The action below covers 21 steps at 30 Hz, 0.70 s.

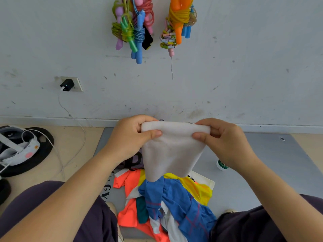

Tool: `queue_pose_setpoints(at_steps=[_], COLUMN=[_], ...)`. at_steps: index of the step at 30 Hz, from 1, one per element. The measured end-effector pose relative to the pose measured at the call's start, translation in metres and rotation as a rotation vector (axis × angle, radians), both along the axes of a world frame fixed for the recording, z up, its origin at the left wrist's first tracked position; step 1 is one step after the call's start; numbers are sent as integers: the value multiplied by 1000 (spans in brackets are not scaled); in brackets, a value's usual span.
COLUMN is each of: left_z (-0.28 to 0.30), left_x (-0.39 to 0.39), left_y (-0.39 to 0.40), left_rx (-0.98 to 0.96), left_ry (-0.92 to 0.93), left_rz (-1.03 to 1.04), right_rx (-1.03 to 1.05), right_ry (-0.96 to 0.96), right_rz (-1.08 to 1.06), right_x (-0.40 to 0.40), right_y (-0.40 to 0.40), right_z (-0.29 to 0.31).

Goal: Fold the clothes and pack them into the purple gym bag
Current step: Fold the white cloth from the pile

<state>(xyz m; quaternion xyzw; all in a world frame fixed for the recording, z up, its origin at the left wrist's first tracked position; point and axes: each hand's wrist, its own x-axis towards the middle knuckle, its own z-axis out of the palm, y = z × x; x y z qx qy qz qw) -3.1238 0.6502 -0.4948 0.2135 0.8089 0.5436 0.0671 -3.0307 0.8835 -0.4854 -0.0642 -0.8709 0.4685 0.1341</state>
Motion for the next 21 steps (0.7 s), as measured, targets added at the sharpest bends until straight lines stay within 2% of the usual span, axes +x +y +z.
queue_pose_setpoints(at_steps=[2,4,6,9,14,17,19,21], left_z=[0,-2,0,5,6,9,10,8], left_x=[-1,-2,-3,2,14,16,19,20], left_y=[-2,-4,-5,-3,8,9,7,8], left_rx=[-78,-133,-123,42,266,475,414,394], left_ry=[36,61,26,-220,-377,-715,-804,-777], left_rz=[18,21,8,-83,0,-95,-278,-347], right_rx=[168,205,67,-224,-364,-461,-575,-675], right_ry=[15,-5,-88,-188,-149,-115,-91,-91], right_rz=[-15,0,53,89,-1,-54,-82,-84], right_x=[0,-1,0,2,1,1,1,1], right_y=[2,3,3,0,-8,-10,-8,-2], right_z=[-1,0,1,0,1,4,7,8])
